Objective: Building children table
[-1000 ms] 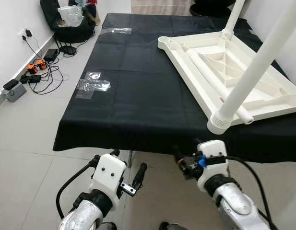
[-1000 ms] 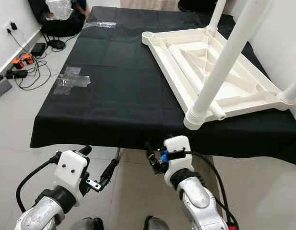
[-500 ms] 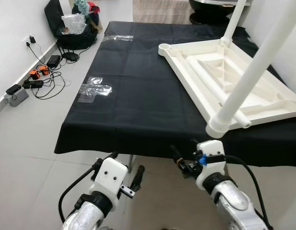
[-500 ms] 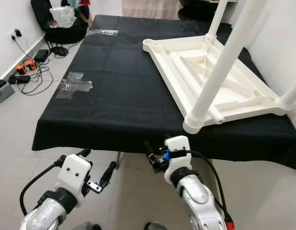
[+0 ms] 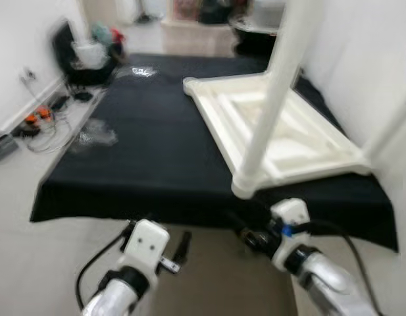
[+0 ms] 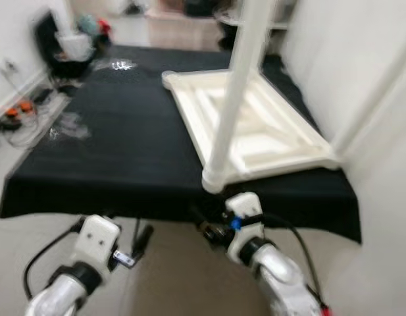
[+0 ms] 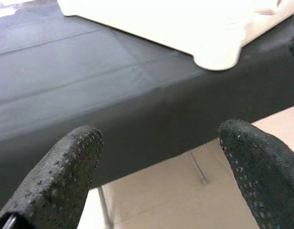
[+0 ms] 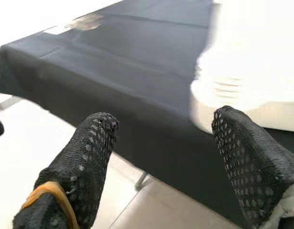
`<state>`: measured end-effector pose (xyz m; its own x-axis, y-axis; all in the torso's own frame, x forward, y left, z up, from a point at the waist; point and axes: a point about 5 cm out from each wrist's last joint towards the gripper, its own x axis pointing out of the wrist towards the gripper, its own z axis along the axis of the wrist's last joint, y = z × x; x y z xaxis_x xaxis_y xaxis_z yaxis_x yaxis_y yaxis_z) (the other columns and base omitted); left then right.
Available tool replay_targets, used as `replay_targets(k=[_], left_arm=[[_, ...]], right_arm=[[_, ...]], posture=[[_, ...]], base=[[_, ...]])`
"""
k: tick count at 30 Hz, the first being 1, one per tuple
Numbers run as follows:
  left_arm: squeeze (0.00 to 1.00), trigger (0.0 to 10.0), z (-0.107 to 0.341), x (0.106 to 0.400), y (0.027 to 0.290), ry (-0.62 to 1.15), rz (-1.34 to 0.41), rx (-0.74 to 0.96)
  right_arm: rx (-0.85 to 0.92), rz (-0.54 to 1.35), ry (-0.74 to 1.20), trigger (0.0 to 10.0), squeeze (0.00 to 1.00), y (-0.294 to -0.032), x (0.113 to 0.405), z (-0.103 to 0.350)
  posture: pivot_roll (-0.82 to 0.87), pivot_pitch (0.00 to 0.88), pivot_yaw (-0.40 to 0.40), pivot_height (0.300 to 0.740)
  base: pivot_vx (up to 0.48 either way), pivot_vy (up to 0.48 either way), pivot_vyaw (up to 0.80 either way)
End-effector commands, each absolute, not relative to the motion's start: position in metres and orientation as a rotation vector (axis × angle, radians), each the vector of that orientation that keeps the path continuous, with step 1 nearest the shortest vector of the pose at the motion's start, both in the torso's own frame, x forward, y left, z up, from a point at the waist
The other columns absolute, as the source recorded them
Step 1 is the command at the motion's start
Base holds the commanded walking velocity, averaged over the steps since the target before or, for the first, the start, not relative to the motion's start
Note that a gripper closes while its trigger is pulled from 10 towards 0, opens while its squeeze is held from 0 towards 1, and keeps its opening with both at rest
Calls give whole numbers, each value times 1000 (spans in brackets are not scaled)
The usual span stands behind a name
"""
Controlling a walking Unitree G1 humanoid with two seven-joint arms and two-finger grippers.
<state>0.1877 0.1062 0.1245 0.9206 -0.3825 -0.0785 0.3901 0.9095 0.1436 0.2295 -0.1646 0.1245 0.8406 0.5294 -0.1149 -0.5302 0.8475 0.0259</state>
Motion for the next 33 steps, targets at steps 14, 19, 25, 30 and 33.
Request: replay_targets(k=[14,19,25,30,33], left_arm=[[0,10000,122,183,104,46,-411,131],[0,10000,123,182,103,41,-415,130],[0,10000,125,181,101,31,-418,135],[0,10000,125,181,101,28,-419,136],[0,10000,125,181,101,27,-420,135]], right_arm=[[-7,525,28,10000,0,-185,264,153],[-32,531,-9,10000,0,-198,283,172],[-52,470,-42,10000,137,-219,297,184],[-62,449,-53,10000,1000,-225,302,187],[-40,491,-48,10000,1000,-224,304,190]], posture=[[60,95,-28,740],[62,107,-35,740],[64,113,-40,740],[64,117,-41,740],[64,117,-41,740]], base=[[0,0,0],[0,0,0],[0,0,0],[0,0,0],[0,0,0]])
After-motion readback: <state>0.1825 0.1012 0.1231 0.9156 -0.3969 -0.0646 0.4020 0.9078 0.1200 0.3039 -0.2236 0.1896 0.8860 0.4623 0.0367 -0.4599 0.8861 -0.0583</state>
